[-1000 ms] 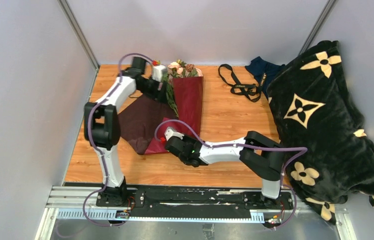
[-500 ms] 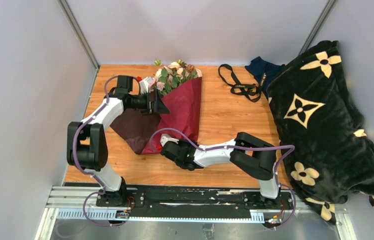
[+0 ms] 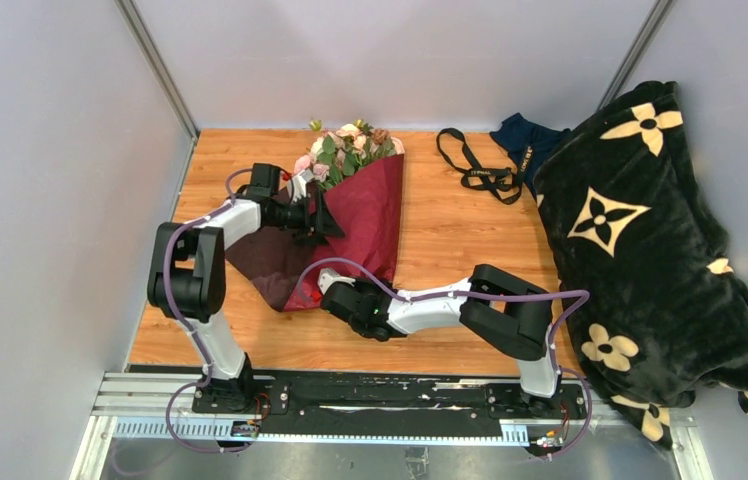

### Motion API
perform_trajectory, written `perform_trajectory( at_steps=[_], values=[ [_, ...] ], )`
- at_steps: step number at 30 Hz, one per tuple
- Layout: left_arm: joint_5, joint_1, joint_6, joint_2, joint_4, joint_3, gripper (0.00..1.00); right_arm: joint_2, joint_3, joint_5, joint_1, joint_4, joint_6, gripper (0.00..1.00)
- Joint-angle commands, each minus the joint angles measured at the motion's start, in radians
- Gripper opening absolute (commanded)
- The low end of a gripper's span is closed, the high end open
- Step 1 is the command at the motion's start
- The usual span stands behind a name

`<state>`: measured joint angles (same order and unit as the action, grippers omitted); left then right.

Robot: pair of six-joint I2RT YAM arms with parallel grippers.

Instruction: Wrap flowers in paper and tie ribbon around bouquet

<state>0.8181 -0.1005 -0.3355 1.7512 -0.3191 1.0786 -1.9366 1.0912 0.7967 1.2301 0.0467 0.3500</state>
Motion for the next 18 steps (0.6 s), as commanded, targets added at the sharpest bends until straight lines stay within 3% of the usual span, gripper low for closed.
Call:
perform_trajectory(
  at_steps=[1,4,7,9,11,16,18],
  values=[
    [0.038,-0.033,-0.032,0.066,0.05,0.043,0.71,-0.009,0.006,0.007,0.016,-0.017,0.038,0.0],
    [0.05,-0.033,-0.046,0.071,0.082,0.047,0.47,0.007,-0.005,-0.001,0.017,-0.024,0.047,0.0],
    [0.072,-0.032,-0.044,0.07,0.08,0.058,0.04,0.018,-0.016,-0.006,0.017,-0.034,0.064,0.0],
    [0.055,-0.029,-0.013,0.066,0.048,0.067,0.0,0.024,-0.019,-0.005,0.017,-0.031,0.072,0.0],
    [0.008,-0.02,0.046,0.067,-0.016,0.077,0.0,0.039,-0.024,-0.009,0.018,-0.019,0.073,0.08],
    [-0.138,0.021,0.2,0.113,-0.164,0.095,0.0,0.167,-0.048,-0.107,0.016,0.094,0.042,0.48],
    [-0.167,0.023,0.222,0.13,-0.163,0.082,0.0,0.243,-0.059,-0.203,0.014,0.162,0.025,0.55]
  ],
)
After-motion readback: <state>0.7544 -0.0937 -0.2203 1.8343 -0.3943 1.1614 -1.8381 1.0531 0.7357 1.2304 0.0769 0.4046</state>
